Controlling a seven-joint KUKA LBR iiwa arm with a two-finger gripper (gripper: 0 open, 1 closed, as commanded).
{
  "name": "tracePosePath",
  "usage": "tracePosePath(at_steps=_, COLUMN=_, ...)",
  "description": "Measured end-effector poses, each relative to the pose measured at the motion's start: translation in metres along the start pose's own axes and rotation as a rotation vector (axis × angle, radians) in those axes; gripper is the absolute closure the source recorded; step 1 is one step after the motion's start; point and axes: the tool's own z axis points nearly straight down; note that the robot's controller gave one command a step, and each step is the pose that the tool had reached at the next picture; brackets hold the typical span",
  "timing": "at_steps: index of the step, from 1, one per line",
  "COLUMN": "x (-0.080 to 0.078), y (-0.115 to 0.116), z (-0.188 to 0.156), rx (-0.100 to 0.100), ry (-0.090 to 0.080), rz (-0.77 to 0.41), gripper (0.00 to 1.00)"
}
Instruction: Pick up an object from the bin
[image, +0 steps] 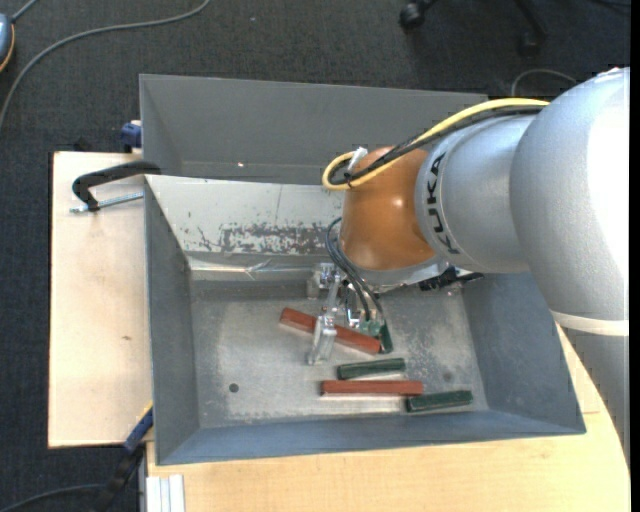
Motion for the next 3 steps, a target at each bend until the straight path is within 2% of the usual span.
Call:
tracePosePath(at_steps=2, x=-0.0019, y=0.0020, z=-0.0019, rx=-0.001, ry=-0.002, rz=0.000, gripper=0.00)
tracePosePath(at_steps=3, x=-0.0017, y=0.0020, z=-0.0018, rx=0.000, ry=-0.002, rz=0.000, gripper=1.00)
